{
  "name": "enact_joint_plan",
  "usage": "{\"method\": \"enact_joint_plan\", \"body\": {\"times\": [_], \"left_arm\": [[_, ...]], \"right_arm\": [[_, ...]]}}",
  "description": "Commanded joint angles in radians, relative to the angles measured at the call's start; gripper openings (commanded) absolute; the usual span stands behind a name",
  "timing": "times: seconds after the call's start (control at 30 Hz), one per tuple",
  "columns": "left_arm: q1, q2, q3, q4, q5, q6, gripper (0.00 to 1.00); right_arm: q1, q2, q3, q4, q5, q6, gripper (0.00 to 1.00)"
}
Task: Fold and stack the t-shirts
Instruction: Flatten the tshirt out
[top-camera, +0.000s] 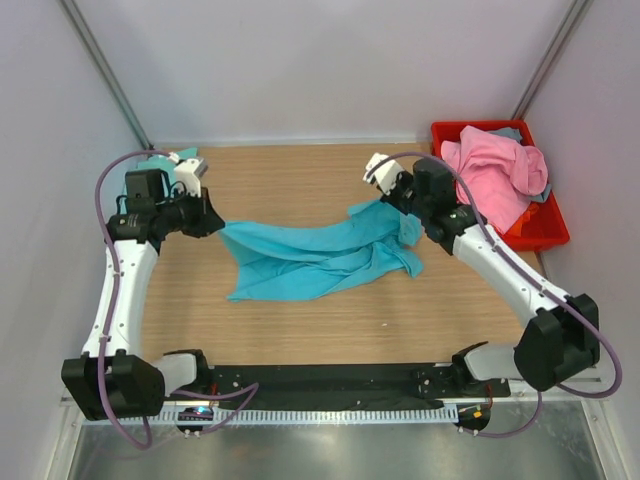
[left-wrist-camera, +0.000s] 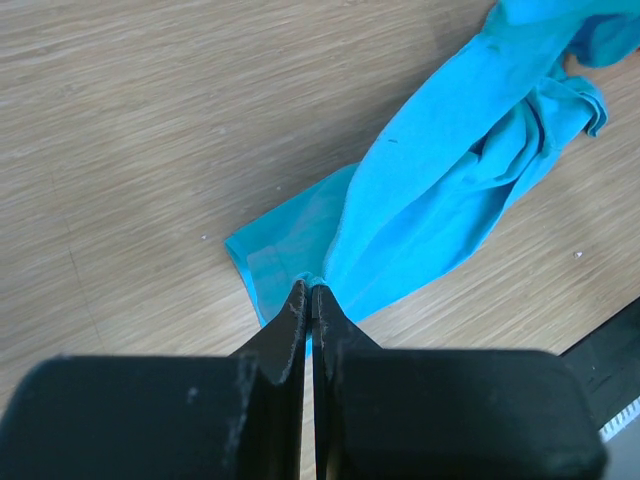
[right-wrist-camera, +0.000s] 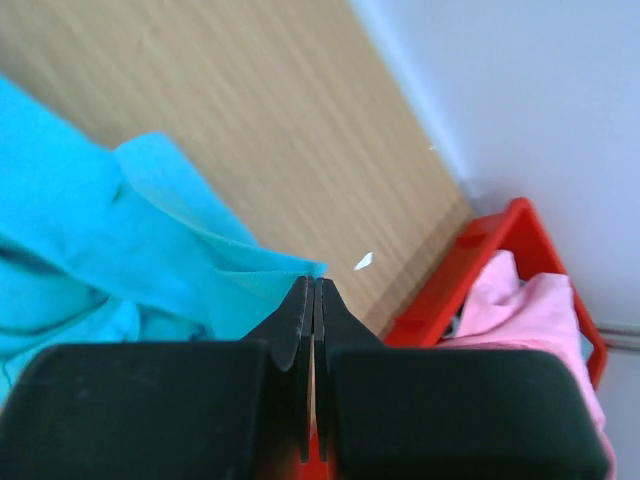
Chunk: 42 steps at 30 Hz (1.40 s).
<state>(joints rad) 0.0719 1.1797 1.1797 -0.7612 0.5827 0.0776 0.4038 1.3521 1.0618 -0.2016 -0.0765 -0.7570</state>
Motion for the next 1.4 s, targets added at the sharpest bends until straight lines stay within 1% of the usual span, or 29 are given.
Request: {"method": "enact_joint_plan", "body": {"times": [0.0, 0.17, 0.27, 0.37, 0.47, 0.57, 0.63, 0.73, 0.8, 0.87, 0.93, 1.03, 1.13, 1.2, 1.3, 1.37], "left_arm": [[0.014, -0.005, 0.049, 0.036, -0.006, -0.007, 0.00], [0.014, 0.011, 0.121, 0.016, -0.029, 0.013, 0.00], [0.014, 0.015, 0.185, 0.016, -0.050, 0.033, 0.00], [0.014, 0.005, 0.250, 0.036, -0.076, 0.048, 0.00], [0.014, 0.017, 0.339, 0.030, -0.072, 0.050, 0.00], [0.014, 0.053, 0.449, 0.002, -0.020, 0.027, 0.00], [0.014, 0.072, 0.544, -0.018, 0.025, -0.012, 0.00], [0.014, 0.084, 0.641, -0.024, 0.058, -0.058, 0.00], [0.014, 0.081, 0.676, -0.024, 0.066, -0.073, 0.00], [0.014, 0.072, 0.721, -0.033, 0.068, -0.073, 0.00], [0.014, 0.061, 0.748, -0.049, 0.066, -0.072, 0.00], [0.012, 0.025, 0.759, -0.081, 0.075, -0.073, 0.00], [0.014, -0.035, 0.761, -0.102, 0.075, -0.062, 0.00], [0.014, -0.064, 0.767, -0.108, 0.049, -0.044, 0.00], [0.012, -0.107, 0.785, -0.144, 0.017, -0.015, 0.00], [0.014, -0.135, 0.770, -0.168, -0.003, -0.007, 0.00]], "right_arm": [[-0.019, -0.070, 0.092, 0.047, 0.072, 0.156, 0.02], [-0.034, -0.105, 0.181, -0.030, 0.167, 0.246, 0.01], [-0.051, -0.148, 0.208, -0.039, 0.201, 0.268, 0.01], [-0.082, -0.186, 0.263, -0.087, 0.211, 0.277, 0.02], [-0.112, -0.215, 0.335, -0.126, 0.173, 0.308, 0.01], [-0.120, -0.234, 0.412, -0.168, 0.141, 0.347, 0.01], [-0.126, -0.246, 0.466, -0.180, 0.113, 0.367, 0.01], [-0.149, -0.252, 0.551, -0.190, 0.104, 0.380, 0.02], [-0.163, -0.239, 0.599, -0.188, 0.103, 0.383, 0.01], [-0.171, -0.225, 0.685, -0.220, 0.090, 0.398, 0.01], [-0.184, -0.214, 0.749, -0.249, 0.017, 0.439, 0.02], [-0.210, -0.231, 0.797, -0.275, -0.040, 0.482, 0.02], [-0.236, -0.270, 0.816, -0.289, -0.095, 0.512, 0.01], [-0.244, -0.287, 0.820, -0.308, -0.127, 0.516, 0.01], [-0.261, -0.311, 0.770, -0.308, -0.146, 0.548, 0.01], [-0.266, -0.332, 0.692, -0.299, -0.102, 0.564, 0.01]]}}
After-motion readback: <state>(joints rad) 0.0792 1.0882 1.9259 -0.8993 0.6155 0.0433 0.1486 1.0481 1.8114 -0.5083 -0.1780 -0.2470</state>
